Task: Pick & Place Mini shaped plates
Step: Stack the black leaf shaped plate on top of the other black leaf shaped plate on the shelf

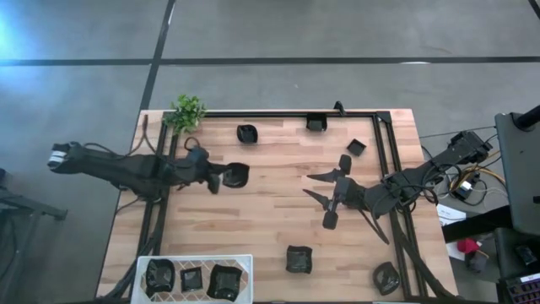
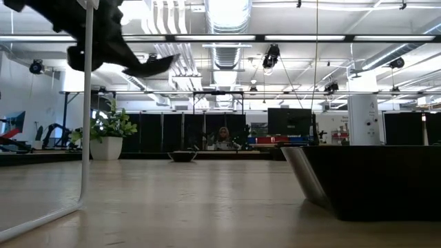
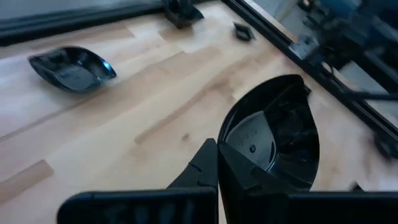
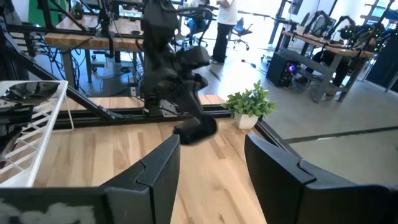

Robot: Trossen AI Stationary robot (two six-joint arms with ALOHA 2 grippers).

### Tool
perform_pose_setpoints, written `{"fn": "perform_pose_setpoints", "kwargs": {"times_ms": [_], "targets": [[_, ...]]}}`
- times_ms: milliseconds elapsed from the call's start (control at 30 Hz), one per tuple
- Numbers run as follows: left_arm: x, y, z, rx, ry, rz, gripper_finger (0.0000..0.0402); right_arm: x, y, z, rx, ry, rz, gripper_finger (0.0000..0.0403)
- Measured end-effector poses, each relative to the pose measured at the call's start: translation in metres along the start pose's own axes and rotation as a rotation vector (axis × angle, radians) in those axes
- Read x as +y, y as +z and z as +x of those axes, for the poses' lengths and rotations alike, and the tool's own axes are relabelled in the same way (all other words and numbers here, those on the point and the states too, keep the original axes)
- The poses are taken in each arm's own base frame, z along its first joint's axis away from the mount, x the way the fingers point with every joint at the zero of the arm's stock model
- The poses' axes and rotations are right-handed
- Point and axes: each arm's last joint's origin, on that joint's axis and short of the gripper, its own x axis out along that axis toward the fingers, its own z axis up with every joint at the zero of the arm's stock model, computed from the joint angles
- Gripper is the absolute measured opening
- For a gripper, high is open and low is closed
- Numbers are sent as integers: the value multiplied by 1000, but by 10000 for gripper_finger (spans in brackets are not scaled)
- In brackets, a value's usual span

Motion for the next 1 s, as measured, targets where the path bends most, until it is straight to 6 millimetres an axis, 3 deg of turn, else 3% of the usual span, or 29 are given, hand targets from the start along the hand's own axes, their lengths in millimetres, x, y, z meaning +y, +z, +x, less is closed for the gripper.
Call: {"fn": "perform_pose_setpoints", "kwargs": {"times_ms": [500,800,1000], "targets": [[5,7,-51,329,-267,206,0,0,0,0,1,1,4,178],[3,24,-82,367,-498,260,0,0,0,0,1,1,6,178],[6,23,-91,443,-586,268,0,0,0,0,1,1,6,178]]}}
